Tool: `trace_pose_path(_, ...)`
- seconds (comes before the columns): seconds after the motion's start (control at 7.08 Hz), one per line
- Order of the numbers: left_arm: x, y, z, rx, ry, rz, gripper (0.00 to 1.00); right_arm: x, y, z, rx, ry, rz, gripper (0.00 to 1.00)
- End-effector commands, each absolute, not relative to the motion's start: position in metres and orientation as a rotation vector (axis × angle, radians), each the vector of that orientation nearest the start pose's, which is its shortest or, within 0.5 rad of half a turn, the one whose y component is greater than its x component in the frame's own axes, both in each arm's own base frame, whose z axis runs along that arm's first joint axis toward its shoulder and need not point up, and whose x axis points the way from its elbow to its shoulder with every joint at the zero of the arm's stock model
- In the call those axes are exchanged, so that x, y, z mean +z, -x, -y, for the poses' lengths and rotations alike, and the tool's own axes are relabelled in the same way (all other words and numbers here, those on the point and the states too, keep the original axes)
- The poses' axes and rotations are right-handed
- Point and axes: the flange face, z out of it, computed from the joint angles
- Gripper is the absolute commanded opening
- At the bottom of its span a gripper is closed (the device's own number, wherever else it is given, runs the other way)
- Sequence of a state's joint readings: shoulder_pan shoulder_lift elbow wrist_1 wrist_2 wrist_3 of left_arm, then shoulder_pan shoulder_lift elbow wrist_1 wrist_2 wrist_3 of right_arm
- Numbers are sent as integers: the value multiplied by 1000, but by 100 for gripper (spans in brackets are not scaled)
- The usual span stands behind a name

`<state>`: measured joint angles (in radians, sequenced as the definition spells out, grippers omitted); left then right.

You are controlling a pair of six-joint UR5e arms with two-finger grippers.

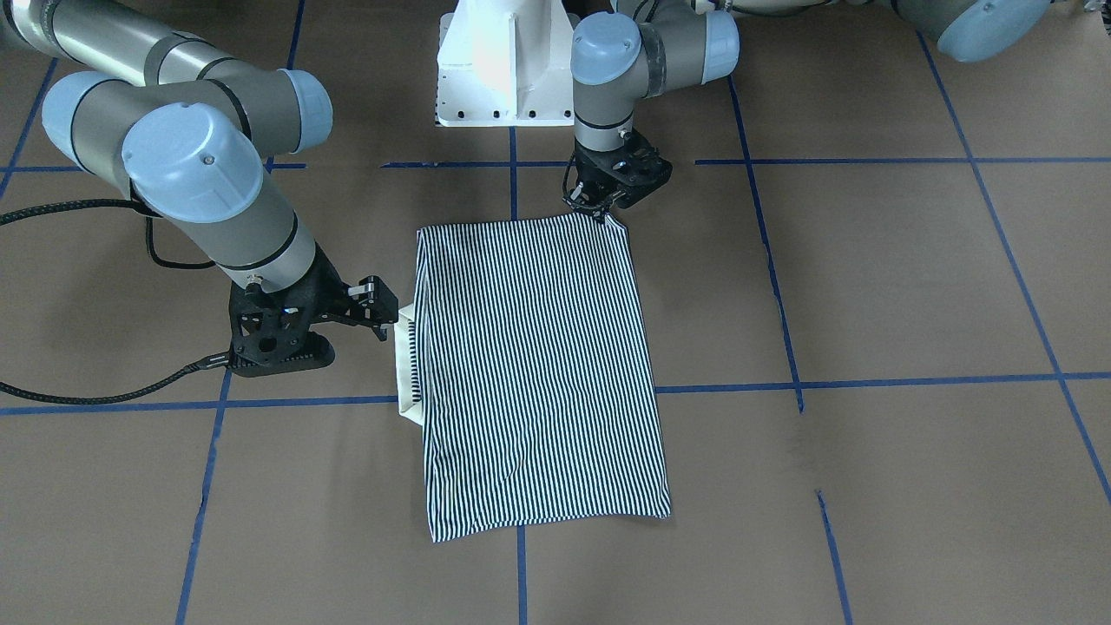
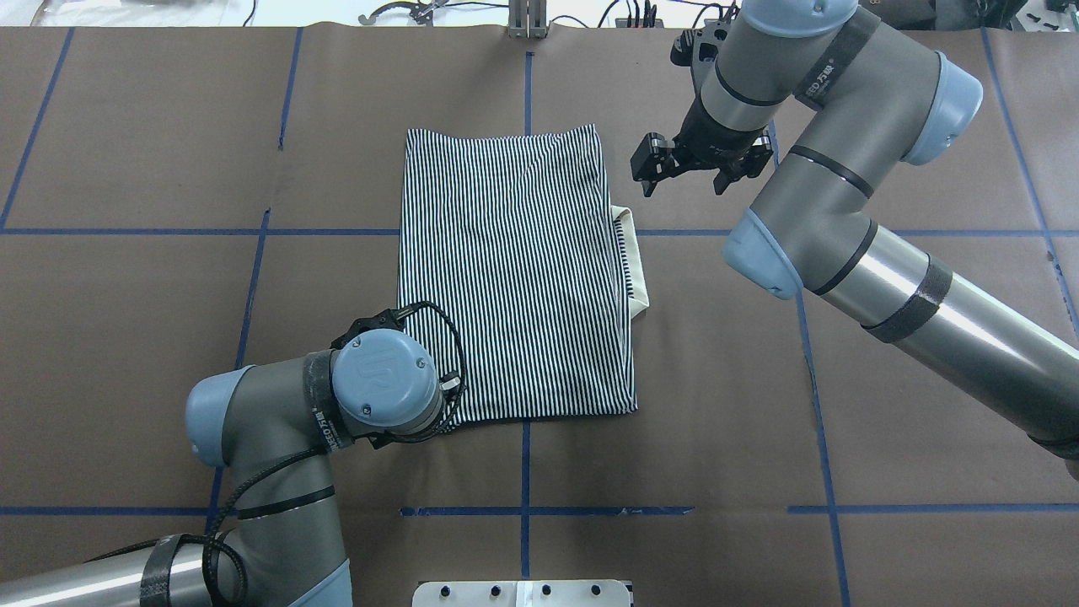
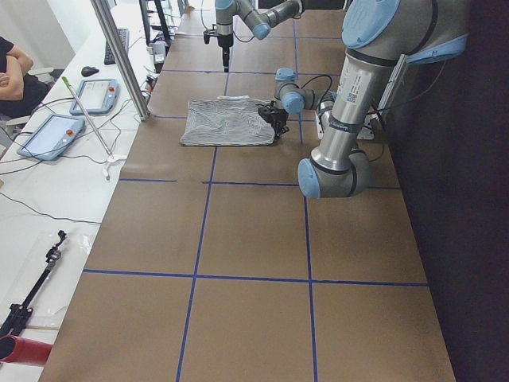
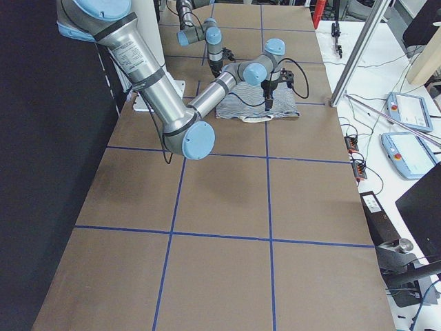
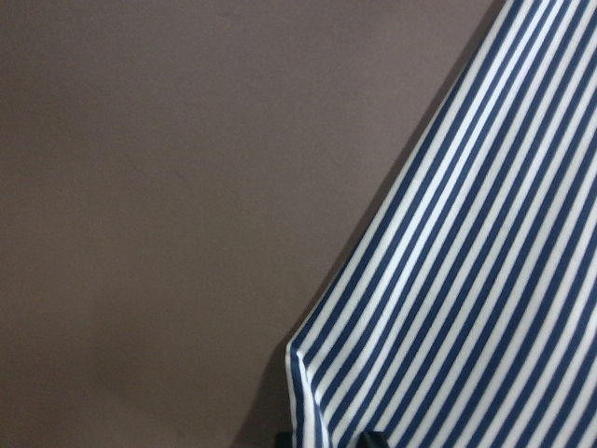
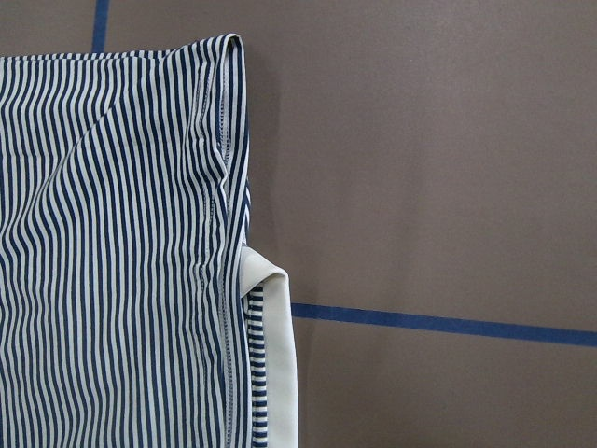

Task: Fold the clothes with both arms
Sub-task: 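Bring the right gripper down beside the left gripper at the shirt's near edge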

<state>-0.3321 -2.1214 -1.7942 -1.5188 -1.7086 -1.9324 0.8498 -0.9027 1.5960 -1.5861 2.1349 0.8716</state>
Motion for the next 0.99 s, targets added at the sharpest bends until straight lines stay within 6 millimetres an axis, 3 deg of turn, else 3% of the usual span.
trace_pose_path(0.0, 254, -542, 316, -600, 139, -768, 0, 249, 402, 566, -28, -58, 859, 100)
trace_pose_path(0.14, 254, -542, 315, -586, 135, -769, 0, 239, 415, 542, 26, -19, 884, 100)
trace_pose_path(0.42, 253, -540, 315, -518, 107, -774, 0, 218, 462, 471, 227, 138, 910, 100)
trace_pose_path(0.85, 251, -538, 316, -514, 99, -784, 0, 220, 562, 348, 620, 250, 814, 100)
